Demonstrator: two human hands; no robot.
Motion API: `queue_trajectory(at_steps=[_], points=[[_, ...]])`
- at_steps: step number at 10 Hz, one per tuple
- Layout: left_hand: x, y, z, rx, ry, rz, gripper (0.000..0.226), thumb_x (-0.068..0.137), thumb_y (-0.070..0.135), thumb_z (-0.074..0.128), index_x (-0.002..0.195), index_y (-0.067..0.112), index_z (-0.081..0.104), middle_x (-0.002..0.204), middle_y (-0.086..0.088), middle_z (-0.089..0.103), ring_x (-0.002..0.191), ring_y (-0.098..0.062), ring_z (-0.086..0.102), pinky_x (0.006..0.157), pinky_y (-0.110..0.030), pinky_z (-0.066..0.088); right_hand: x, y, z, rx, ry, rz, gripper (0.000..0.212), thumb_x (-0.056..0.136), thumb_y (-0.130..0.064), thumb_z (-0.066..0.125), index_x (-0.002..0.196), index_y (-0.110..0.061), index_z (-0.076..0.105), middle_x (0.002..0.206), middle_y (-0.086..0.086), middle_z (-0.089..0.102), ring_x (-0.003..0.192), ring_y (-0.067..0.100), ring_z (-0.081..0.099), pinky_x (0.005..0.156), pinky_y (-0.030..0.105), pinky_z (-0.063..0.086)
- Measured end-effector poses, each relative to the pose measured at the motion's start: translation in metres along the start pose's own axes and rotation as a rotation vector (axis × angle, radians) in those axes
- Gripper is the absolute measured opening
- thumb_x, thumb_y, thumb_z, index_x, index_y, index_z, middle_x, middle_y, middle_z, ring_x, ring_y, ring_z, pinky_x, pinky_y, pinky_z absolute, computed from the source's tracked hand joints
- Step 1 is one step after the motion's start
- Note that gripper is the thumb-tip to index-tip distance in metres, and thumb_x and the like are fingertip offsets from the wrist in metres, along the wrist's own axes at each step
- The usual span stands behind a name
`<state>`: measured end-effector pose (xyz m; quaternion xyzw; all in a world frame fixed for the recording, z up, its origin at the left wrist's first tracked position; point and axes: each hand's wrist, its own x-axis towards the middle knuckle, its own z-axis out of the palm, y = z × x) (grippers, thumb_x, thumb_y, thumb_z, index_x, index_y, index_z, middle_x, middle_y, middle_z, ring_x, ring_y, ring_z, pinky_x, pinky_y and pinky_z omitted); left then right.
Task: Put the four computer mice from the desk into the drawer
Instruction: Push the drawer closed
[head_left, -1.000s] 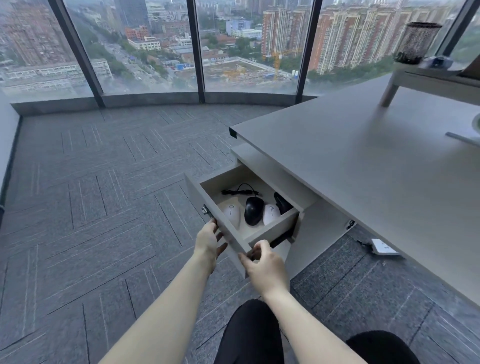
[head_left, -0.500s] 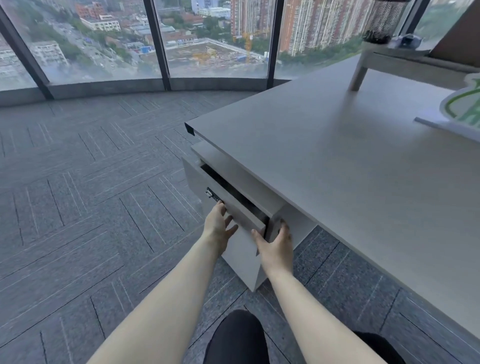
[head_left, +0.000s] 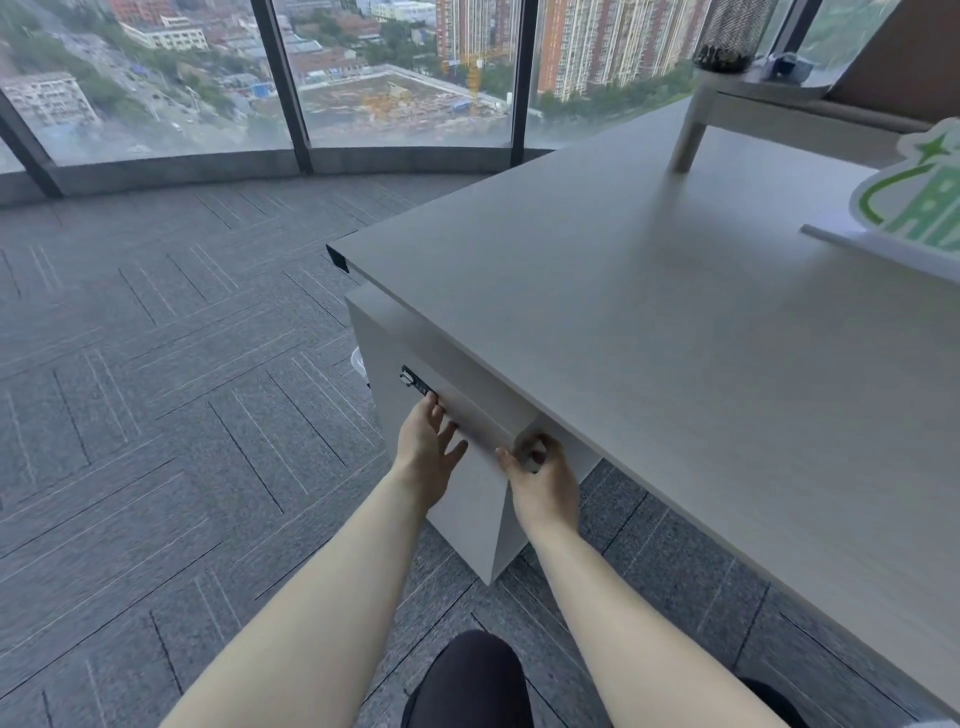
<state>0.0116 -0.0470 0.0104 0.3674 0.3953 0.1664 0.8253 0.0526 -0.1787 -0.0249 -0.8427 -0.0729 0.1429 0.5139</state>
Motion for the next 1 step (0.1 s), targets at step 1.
queue_trajectory(at_steps=[1], points=[[-0.0032,-0.0040,-0.0035,0.031,0.014,-0.003,0.051,0.100,0.035,0.029,0.149,0.021,0.032,0.153,-0.001,0.039,0.136,-0.028,0.042,0.112,-0.045,0.033,-0.0058,-0.0016,-0.0049,-0.039,-0.042,0.018,0.041,0.084,-0.038,0.071,0.116,-0.014,0.060,0.115,0.005,0.071,0.109,0.028,0.066,0.086,0.034,0.052]])
